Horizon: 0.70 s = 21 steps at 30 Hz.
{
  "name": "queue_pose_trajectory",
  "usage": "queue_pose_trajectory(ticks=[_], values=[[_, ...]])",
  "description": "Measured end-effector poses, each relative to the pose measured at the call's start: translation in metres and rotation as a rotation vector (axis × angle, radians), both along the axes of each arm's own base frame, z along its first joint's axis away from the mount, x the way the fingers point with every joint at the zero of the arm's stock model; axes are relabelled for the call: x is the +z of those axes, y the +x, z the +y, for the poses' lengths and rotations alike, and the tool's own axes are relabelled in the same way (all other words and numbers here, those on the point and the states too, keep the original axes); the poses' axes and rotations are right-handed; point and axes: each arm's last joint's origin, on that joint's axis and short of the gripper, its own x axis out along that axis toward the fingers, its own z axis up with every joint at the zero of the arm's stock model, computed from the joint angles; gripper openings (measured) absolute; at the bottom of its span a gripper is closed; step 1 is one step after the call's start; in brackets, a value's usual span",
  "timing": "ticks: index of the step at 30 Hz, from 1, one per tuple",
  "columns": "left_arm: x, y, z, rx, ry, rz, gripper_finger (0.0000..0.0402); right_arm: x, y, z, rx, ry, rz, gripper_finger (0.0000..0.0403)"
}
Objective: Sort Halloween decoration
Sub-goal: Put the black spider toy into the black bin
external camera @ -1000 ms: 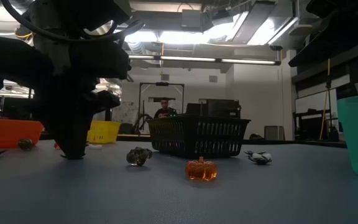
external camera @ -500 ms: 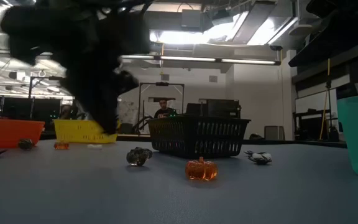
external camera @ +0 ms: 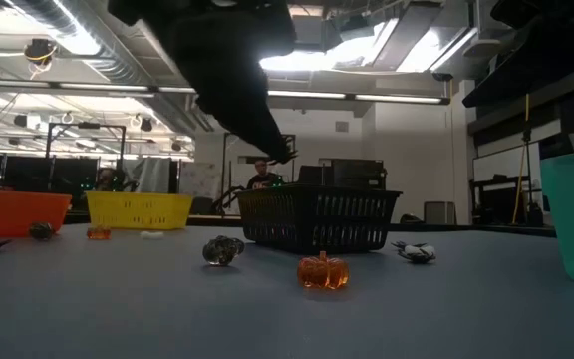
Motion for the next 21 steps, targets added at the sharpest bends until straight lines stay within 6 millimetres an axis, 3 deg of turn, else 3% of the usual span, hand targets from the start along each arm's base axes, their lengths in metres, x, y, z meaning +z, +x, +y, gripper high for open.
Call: queue_pose_trajectory(ticks=[9,21], values=[[0.001,0.004,0.019,0.054,-0.002,-0.011,0.0013,0.000,0.000,0.000,0.000,0.000,0.000,0.0215],[0.001,0.004,0.021,0.060,-0.002,-0.012,0.0032,0.000,0.000,0.000,0.000,0.000,0.000,0.0215]])
